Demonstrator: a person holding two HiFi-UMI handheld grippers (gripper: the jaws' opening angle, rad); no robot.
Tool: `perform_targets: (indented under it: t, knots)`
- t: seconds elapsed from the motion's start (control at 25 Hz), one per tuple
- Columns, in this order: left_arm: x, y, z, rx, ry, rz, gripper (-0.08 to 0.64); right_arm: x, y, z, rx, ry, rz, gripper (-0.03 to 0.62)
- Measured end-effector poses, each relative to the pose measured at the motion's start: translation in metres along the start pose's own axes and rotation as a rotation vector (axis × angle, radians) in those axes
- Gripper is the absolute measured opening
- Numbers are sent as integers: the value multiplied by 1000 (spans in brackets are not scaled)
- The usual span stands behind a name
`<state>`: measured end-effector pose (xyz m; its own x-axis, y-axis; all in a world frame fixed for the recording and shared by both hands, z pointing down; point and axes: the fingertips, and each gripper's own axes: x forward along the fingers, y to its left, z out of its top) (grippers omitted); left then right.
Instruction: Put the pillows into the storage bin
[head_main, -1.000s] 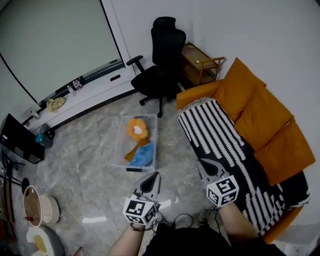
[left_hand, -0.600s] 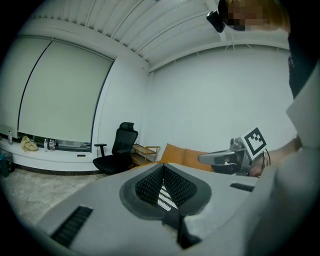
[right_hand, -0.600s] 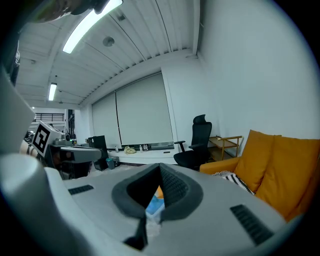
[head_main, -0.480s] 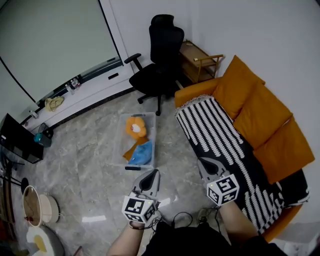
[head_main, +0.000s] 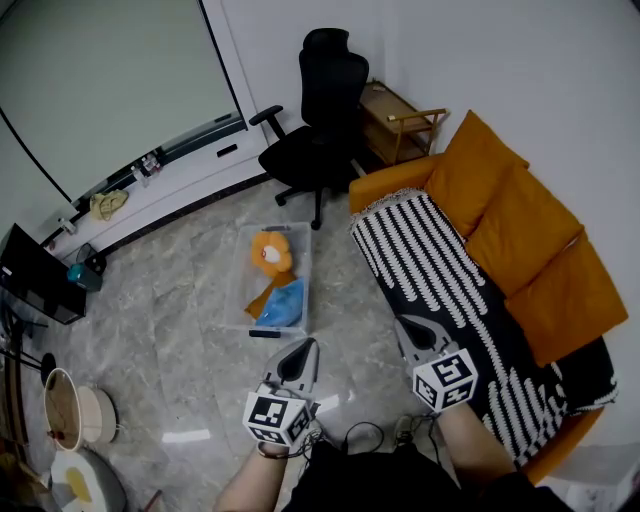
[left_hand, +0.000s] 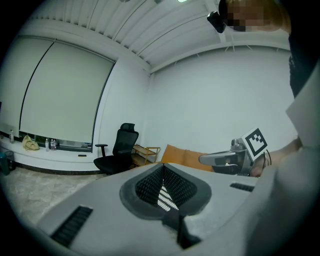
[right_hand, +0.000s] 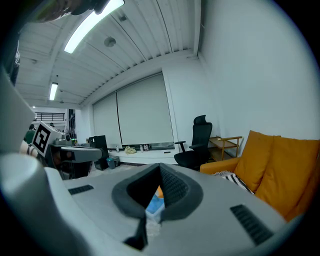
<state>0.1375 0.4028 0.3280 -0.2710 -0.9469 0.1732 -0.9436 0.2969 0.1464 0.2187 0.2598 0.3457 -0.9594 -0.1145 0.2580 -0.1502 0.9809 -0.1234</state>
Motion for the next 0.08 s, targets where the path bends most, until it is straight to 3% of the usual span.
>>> perform_targets:
  t: [0.08]
  knots:
    - [-1, -1, -1, 0, 1, 0, 6, -2, 1, -2, 2, 1, 0, 3]
